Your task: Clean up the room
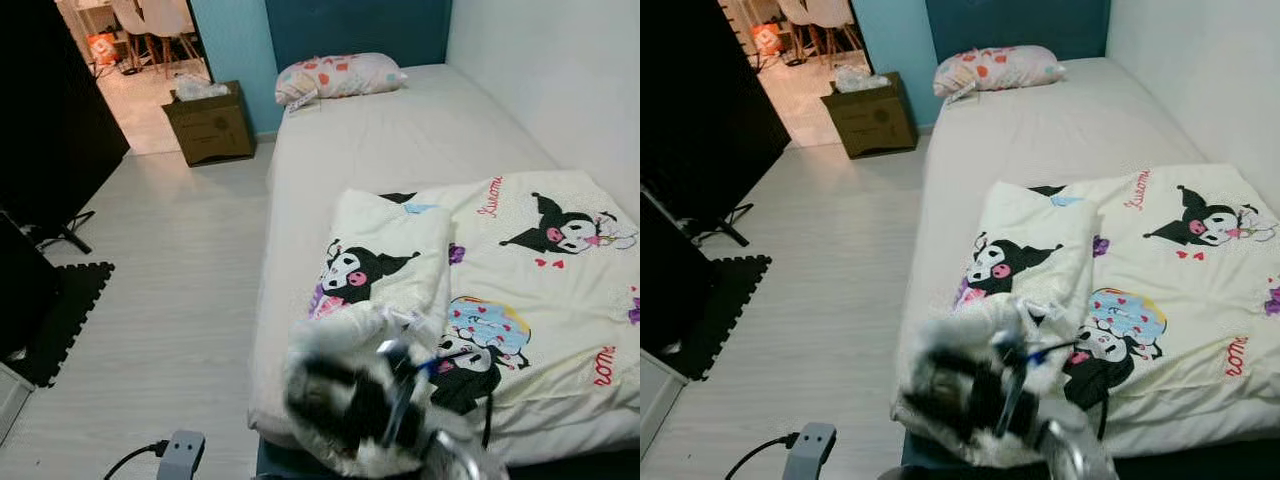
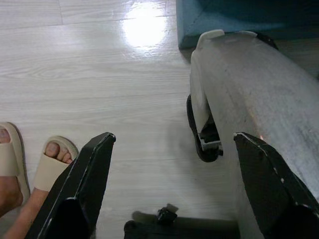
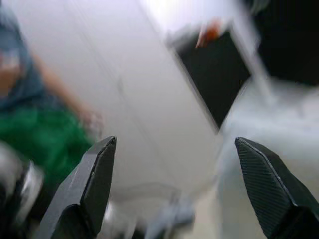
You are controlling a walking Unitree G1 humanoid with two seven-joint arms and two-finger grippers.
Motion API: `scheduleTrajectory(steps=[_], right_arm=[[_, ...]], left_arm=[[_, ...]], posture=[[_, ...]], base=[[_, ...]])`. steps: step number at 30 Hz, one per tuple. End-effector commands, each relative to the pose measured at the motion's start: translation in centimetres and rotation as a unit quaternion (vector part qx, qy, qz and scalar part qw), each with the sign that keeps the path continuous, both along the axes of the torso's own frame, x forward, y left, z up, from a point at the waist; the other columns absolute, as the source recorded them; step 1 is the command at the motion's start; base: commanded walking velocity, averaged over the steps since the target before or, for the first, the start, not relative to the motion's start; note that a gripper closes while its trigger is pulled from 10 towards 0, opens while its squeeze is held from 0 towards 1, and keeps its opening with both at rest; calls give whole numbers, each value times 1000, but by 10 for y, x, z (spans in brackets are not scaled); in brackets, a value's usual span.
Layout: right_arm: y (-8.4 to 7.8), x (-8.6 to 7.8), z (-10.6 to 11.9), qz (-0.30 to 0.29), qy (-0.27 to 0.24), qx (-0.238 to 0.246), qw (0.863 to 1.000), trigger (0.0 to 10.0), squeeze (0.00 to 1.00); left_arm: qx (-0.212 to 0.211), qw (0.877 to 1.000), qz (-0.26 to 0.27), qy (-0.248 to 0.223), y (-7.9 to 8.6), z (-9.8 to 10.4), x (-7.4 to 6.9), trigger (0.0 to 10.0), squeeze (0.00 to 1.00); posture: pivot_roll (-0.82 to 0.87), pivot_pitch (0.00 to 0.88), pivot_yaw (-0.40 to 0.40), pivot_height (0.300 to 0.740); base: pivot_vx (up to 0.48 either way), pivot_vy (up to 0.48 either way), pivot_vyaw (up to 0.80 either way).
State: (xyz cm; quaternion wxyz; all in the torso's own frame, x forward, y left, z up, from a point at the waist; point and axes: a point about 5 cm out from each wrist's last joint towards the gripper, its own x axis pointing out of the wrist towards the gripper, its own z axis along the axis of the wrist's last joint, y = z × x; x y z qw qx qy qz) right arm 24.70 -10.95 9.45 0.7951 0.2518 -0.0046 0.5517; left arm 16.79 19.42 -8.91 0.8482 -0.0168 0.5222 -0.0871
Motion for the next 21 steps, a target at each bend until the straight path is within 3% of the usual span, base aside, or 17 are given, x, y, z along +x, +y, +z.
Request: scheduleTrajectory(steps=[1, 3, 4, 5, 8, 11, 12, 13, 14, 16, 17, 18, 20, 21], right_arm=[[-3, -5, -7, -1, 22, 6, 1000, 10000, 1000], [-4, -13, -18, 24, 36, -54, 998, 10000, 1000], [-4, -13, -18, 24, 36, -54, 998, 10000, 1000], [-7, -22, -21, 45, 41, -109, 992, 10000, 1000], [-8, -23, -21, 46, 41, -114, 992, 10000, 1000], [-28, 13, -17, -122, 65, -90, 986, 10000, 1000], [-28, 13, -17, -122, 65, -90, 986, 10000, 1000], [-35, 23, -18, -176, 81, -79, 978, 10000, 1000], [-45, 35, -24, -246, 118, -70, 960, 10000, 1000], [-56, 45, -30, -312, 159, -61, 935, 10000, 1000], [-67, 50, -38, -365, 186, -70, 909, 10000, 1000], [-67, 50, -38, -365, 186, -70, 909, 10000, 1000], [-83, 53, -49, -437, 216, -98, 868, 10000, 1000], [-83, 53, -49, -437, 216, -98, 868, 10000, 1000]], left_arm=[[-7, 1000, -4, 25, -3, -6, -13, 10000, 0], [-7, 1000, -3, 25, -3, -6, -13, 10000, 0], [-7, 1000, -3, 25, -3, -6, -13, 10000, 0], [-6, 1000, -2, 25, -1, -6, -13, 10000, 0], [-6, 1000, -2, 25, -1, -6, -14, 10000, 0], [-4, 1000, -3, 29, 0, -6, -16, 10000, 0], [-4, 1000, -3, 29, 0, -6, -16, 10000, 0], [-4, 1000, -3, 29, 0, -7, -16, 10000, 0], [-4, 1000, -3, 30, 0, -7, -17, 10000, 0], [-5, 1000, -2, 30, 0, -7, -17, 10000, 0], [-6, 1000, -2, 30, 1, -7, -18, 10000, 0], [-6, 1000, -2, 30, 1, -7, -18, 10000, 0], [-5, 999, -3, 32, 1, -8, -20, 10000, 0], [-5, 999, -3, 32, 1, -8, -20, 10000, 0]], posture=[[-51, 73, 114, 606], [-44, 77, 111, 606], [-44, 77, 111, 606], [-48, 80, 111, 606], [-49, 81, 111, 606], [-48, 86, 111, 606], [-48, 86, 111, 606], [-42, 89, 109, 606], [-39, 91, 110, 606], [-39, 91, 110, 606], [-28, 99, 113, 606], [-28, 99, 113, 606], [-20, 104, 117, 606], [-20, 104, 117, 606]], base=[[0, 0, 0], [0, 0, 0], [0, 0, 0], [0, 0, 0], [0, 0, 0], [0, 0, 0], [0, 0, 0], [0, 0, 0], [0, 0, 0], [0, 0, 0], [0, 0, 0], [0, 0, 0], [0, 0, 0], [0, 0, 0]])
